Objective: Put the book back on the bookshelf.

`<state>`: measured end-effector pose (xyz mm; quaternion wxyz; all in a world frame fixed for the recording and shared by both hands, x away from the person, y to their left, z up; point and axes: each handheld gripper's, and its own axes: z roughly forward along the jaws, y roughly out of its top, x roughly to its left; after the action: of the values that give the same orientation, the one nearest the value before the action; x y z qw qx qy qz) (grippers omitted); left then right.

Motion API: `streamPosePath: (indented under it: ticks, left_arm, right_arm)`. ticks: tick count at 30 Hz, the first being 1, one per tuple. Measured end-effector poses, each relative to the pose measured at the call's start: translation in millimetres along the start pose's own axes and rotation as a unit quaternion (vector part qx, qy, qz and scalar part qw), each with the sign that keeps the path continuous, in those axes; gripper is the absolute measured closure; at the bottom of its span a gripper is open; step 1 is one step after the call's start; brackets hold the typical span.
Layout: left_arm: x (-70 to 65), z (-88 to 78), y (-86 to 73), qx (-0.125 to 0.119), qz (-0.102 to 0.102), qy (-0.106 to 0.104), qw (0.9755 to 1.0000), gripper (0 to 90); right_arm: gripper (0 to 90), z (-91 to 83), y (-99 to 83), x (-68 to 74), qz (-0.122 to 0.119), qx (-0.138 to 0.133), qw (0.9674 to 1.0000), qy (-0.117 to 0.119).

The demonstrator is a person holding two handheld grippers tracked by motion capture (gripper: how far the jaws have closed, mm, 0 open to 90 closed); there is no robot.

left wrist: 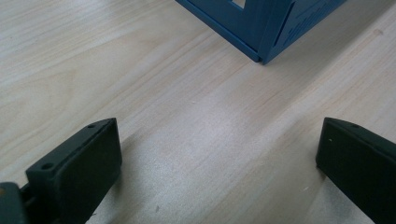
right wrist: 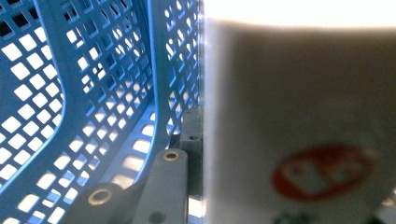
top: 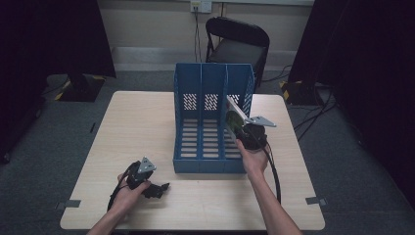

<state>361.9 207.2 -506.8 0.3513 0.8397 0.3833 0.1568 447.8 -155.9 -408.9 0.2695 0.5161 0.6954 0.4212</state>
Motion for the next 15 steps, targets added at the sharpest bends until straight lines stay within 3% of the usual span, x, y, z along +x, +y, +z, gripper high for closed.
streamPosePath:
  ticks: [15]
  left_arm:
    - [-0.1,0.1,-0.1,-0.001,-0.001,0.0,1.0,0.0]
  right_arm:
    - [76.3,12.3,-5.4,0.0,0.0,0.037,0.9993,-0.01]
